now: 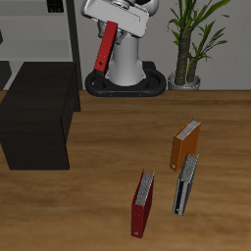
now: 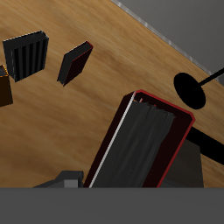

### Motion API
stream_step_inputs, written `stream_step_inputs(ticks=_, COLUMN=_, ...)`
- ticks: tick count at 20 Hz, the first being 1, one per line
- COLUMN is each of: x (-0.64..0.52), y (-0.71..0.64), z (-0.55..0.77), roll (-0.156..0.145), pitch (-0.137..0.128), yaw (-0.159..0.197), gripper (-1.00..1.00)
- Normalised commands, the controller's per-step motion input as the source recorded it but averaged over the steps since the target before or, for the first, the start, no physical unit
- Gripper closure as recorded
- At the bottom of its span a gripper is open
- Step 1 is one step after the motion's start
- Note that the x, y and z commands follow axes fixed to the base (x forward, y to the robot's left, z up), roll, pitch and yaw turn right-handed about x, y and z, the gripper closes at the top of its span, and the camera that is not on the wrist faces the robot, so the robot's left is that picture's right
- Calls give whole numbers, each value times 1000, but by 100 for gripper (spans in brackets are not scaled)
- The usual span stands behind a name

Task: Place the left red book flat on top of the shelf

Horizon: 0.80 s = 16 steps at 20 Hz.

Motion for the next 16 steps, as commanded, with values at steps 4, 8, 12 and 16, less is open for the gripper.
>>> stream_step_inputs(ticks=4, x=-51, y=-324, z=135, roll=-48, pitch=-24, yaw=93, gripper=100)
stream_step_inputs(ticks=8, x=-16, y=-380, z=94, roll=-62, pitch=-34, yaw=91, gripper=100)
stream_step_inputs(ticks=12, x=58, y=-525, z=-13, roll=-89, pitch=15, yaw=36, gripper=100)
stream_step_inputs(ticks=16, x=5, y=-514, z=4, roll=-102, pitch=-6, yaw=18, gripper=100)
